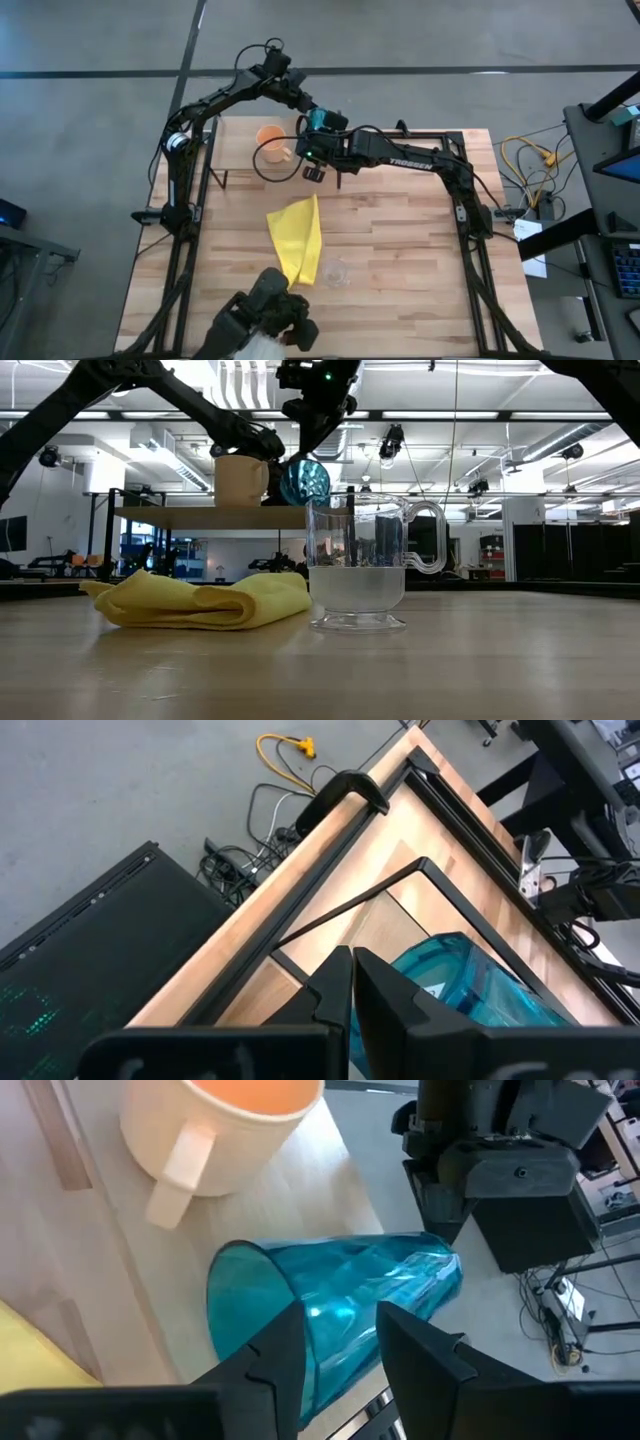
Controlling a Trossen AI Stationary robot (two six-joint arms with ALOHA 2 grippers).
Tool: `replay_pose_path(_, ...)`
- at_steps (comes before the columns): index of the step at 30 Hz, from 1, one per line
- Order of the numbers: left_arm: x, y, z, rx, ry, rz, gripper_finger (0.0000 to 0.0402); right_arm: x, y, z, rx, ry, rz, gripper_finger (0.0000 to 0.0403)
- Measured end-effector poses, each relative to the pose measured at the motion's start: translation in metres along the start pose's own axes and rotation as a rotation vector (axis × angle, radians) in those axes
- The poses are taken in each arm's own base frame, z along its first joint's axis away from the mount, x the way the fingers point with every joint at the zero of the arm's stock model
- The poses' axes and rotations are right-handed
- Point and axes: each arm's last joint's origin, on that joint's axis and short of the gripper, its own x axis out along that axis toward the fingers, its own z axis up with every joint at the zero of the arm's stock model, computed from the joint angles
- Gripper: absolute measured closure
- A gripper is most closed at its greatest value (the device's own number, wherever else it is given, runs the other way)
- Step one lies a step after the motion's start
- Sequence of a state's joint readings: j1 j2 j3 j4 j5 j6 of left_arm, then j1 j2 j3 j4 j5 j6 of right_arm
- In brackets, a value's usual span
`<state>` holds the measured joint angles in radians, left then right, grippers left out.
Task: Stack small to large cups/mugs on shelf
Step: Adjust the blue cup on the shelf
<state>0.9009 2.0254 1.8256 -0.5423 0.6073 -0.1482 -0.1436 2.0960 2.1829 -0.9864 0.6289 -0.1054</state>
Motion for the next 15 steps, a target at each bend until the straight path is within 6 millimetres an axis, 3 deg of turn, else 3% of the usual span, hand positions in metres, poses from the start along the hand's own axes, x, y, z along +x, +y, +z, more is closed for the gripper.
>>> replay_pose_path(5,0.000,0.000,0.000,0.002,0.000,0.000,0.0402,-0.001,0.008,-0.002,-0.019,0.002,0.050,0.0290)
replay_pose_path(15,0.000,0.000,0.000,0.027,-0.005,0.010,0.0402,0.017,0.019,-0.014,-0.041,0.031,-0.043,0.0278)
